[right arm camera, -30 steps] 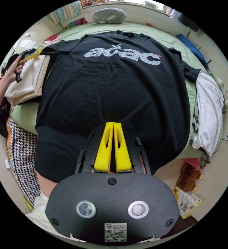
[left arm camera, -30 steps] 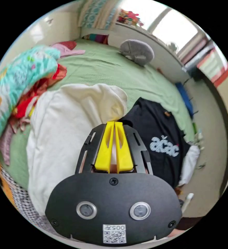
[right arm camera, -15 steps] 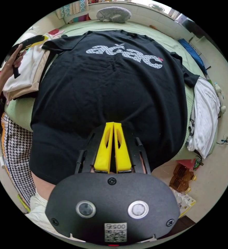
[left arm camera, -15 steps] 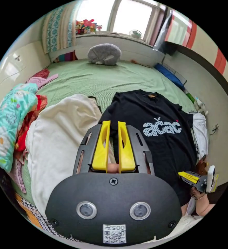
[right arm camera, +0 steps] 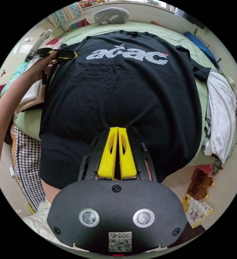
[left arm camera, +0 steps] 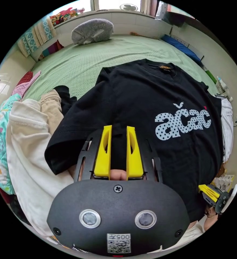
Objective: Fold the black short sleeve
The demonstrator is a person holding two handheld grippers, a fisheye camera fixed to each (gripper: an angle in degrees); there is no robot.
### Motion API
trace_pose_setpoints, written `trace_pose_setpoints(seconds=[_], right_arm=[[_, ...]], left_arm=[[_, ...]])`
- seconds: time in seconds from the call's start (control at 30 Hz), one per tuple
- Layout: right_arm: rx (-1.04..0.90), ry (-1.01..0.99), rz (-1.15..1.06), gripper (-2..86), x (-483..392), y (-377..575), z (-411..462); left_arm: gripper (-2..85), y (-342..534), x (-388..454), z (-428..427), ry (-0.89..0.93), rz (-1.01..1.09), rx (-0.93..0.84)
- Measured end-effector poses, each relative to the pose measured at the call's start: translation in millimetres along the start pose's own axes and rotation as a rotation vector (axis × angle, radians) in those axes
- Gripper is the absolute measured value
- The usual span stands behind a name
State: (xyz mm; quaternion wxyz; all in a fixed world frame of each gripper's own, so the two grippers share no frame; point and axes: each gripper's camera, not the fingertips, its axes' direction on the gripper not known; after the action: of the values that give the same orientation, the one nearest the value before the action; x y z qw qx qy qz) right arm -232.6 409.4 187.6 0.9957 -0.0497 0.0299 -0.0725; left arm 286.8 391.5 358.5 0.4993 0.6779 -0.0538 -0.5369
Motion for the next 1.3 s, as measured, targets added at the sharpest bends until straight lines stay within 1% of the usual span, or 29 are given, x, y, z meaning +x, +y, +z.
trace_pose_setpoints(seconds=[0.17,0.3,0.43,0.57,0.7,0.83,0.9,1.0,1.07,1.13,1.23,1.3], right_arm=[[0.0,-0.037,0.013,-0.9,5.7,-0.6,0.4],[0.001,-0.072,0.027,-0.9,11.1,-0.5,0.7],[0.002,-0.109,0.045,-0.9,16.7,0.2,1.0],[0.003,-0.062,0.022,-0.9,9.9,0.9,0.3],[0.004,-0.006,-0.001,-0.9,1.7,1.8,-0.2],[-0.002,-0.007,-0.005,-0.9,2.5,2.5,-0.4],[-0.007,-0.036,0.003,-0.9,7.0,2.7,-0.4],[-0.011,-0.072,0.015,-0.9,13.0,4.5,-0.7],[-0.015,-0.055,0.009,-0.9,11.0,6.2,-1.2],[-0.018,-0.03,0.0,-0.9,7.8,7.2,-1.5],[-0.025,0.014,-0.013,-0.9,2.3,9.8,-1.9],[-0.033,0.029,-0.018,-0.9,0.8,11.5,-2.1]], left_arm=[[2.2,-17.0,3.8,-15.1,-0.016,0.022,-0.076],[1.0,-33.7,-6.0,-49.6,-0.075,-0.001,-0.021],[0.3,-52.4,-52.6,-98.0,-0.127,-0.164,0.076],[-0.2,-43.9,-102.3,-126.3,-0.234,-0.36,0.073],[-0.4,-16.4,-101.8,-130.7,-0.181,-0.344,0.095],[-0.5,31.8,-54.9,-124.3,-0.201,-0.249,0.065],[-0.5,58.1,-26.5,-117.8,-0.137,-0.172,0.032],[-0.6,106.4,20.6,-106.0,0.019,-0.079,-0.005],[-0.6,138.8,54.7,-89.7,0.112,-0.032,-0.081],[-0.6,157.7,79.1,-75.4,0.155,0.022,-0.151],[-0.7,177.1,108.3,-56.5,0.154,0.052,-0.204],[-0.6,179.9,121.6,-45.1,0.112,0.078,-0.227]])
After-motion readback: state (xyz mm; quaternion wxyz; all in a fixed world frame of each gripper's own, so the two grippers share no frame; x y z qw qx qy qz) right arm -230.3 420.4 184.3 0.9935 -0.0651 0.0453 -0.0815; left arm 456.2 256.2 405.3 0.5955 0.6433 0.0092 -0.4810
